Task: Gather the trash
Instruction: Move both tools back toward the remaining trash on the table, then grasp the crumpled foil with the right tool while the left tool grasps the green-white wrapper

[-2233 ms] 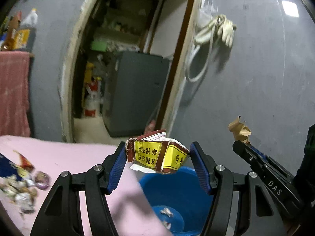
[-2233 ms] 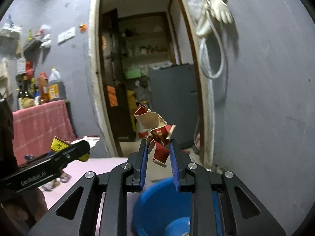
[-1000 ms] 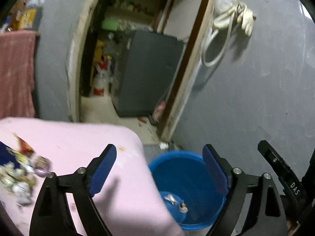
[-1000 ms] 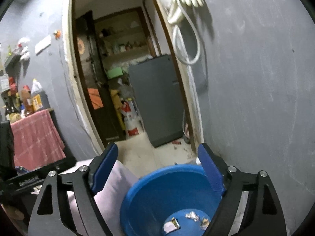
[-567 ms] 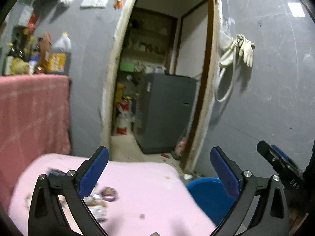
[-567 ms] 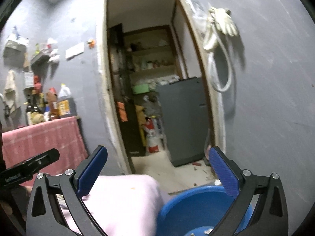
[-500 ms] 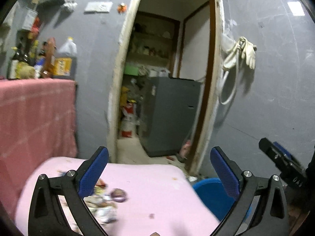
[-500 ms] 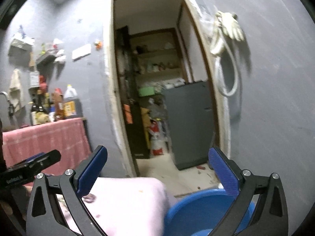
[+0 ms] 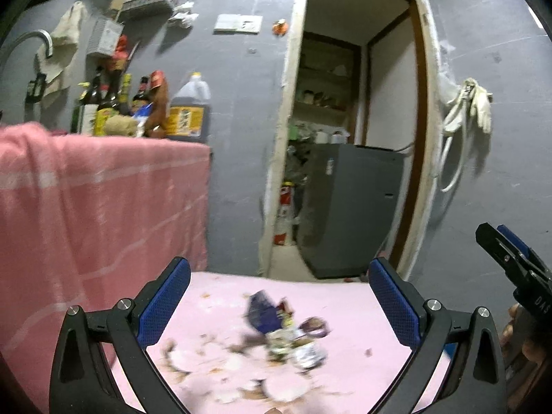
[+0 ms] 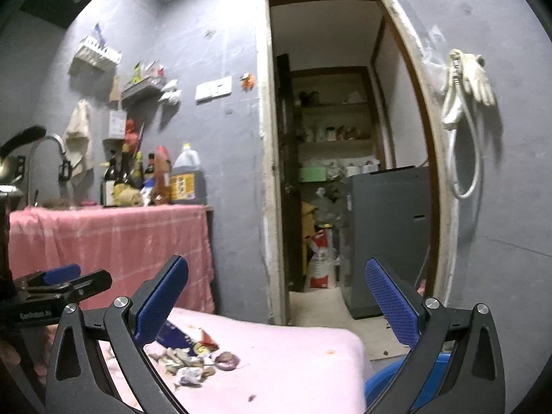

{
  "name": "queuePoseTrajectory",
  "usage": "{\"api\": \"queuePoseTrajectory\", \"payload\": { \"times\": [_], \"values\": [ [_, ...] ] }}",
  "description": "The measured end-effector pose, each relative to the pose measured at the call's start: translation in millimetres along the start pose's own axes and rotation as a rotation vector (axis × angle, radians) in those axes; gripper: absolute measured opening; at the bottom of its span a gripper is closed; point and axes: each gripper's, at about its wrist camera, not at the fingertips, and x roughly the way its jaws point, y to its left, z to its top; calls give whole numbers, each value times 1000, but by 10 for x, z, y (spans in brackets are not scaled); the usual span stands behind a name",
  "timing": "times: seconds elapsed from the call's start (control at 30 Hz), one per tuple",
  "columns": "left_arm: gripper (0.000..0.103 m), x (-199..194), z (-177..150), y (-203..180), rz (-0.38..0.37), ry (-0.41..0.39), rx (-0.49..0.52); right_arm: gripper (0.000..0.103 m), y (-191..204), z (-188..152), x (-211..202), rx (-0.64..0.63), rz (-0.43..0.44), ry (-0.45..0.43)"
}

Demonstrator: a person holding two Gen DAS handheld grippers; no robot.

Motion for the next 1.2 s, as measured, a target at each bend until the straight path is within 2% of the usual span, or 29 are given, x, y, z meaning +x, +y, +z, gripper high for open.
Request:
{"api": "queuePoseTrajectory", "payload": {
  "times": [0.23,0.5,0.57,0.63,0.9,1.1,1.17,1.2],
  "values": [
    [101,144,-251,319,43,98,-32,103,188,-260,326,-31,60,133],
    [101,439,-528,454,29,262,-35,103,241,-564,634,-15,112,325],
    [101,515,-578,462,31,305,-27,97,252,-639,713,-5,148,389],
    [101,558,-608,466,36,331,-29,85,257,-710,783,9,185,446],
    [101,746,-756,570,72,467,-39,68,460,-1011,1025,-29,278,641],
    [101,805,-835,730,87,522,-96,55,645,-1199,1160,-78,325,740],
    [101,818,-850,772,85,531,-112,49,702,-1249,1204,-98,326,763],
    [101,835,-848,786,82,533,-116,41,716,-1264,1218,-101,327,769]
  ]
}}
